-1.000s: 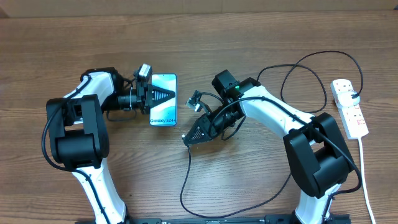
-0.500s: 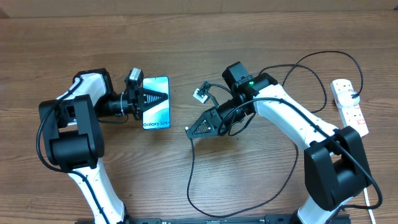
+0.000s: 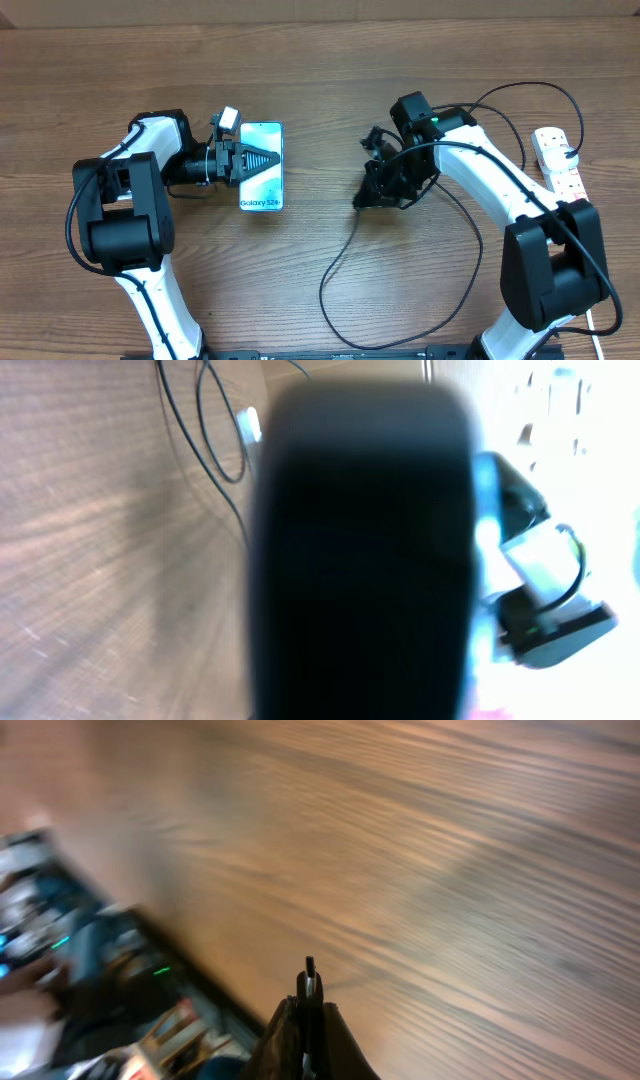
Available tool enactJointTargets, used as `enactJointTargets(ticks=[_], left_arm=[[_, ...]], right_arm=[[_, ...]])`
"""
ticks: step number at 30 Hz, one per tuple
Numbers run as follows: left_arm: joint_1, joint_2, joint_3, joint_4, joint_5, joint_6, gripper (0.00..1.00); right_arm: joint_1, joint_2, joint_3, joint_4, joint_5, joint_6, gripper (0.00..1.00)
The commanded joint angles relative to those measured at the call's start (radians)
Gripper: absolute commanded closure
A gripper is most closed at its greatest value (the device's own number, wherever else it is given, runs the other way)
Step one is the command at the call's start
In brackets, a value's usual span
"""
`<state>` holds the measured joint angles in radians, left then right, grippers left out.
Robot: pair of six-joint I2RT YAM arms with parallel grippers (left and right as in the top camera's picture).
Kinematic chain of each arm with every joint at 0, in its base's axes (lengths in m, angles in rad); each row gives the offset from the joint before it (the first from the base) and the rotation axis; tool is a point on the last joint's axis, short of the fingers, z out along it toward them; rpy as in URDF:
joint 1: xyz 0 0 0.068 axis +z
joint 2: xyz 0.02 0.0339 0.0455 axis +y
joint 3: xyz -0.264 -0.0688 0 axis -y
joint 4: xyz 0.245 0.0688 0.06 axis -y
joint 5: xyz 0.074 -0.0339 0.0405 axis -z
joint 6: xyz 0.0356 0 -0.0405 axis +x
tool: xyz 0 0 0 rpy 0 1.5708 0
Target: Plug charger to phone and switch on socket
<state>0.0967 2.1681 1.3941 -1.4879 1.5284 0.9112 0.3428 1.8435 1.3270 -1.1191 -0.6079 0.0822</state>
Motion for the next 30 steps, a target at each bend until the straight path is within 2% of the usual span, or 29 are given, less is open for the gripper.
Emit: enactJointTargets(ticks=[1, 3, 6, 7, 9, 15, 18, 23, 28, 30], left_arm=[[0.000, -0.035, -0.003, 0.111, -0.007, -0.027, 0.96], [-0.002, -0.034, -0.003, 0.250, -0.095, -0.171, 0.96], [-0.019, -0.034, -0.003, 0.492, -0.349, -0.543, 0.96], [-0.029, -0.034, -0.003, 0.565, -0.485, -0.711, 0.96], [-0.048, -0.034, -0.003, 0.628, -0.678, -0.941, 0.96], [-0.139, -0.034, -0.003, 0.660, -0.899, -1.239, 0.96], [-0.209, -0.034, -0.003, 0.668, -1.030, -1.296, 0.95], [-0.328, -0.034, -0.003, 0.679, -1.234, -1.320, 0.96], [-0.395, -0.034, -0.003, 0.676, -1.353, -1.319, 0.96], [-0.404, -0.034, -0.003, 0.675, -1.356, -1.319, 0.96]], right_arm=[[-0.004, -0.018, 0.015, -0.029, 0.291, 0.065, 0.96], [-0.004, -0.018, 0.015, -0.040, 0.415, 0.113, 0.96], [-0.004, -0.018, 0.015, -0.034, 0.511, 0.158, 0.96], [-0.004, -0.018, 0.015, -0.028, 0.512, 0.159, 0.96], [-0.004, -0.018, 0.015, -0.019, 0.513, 0.182, 0.96], [-0.009, 0.023, 0.015, -0.005, 0.541, 0.244, 0.96], [-0.024, 0.069, 0.015, 0.011, 0.540, 0.244, 0.96], [-0.055, 0.149, 0.015, 0.042, 0.527, 0.241, 0.96], [-0.071, 0.177, 0.015, 0.086, 0.474, 0.232, 0.96], [-0.074, 0.179, 0.015, 0.111, 0.443, 0.232, 0.96]])
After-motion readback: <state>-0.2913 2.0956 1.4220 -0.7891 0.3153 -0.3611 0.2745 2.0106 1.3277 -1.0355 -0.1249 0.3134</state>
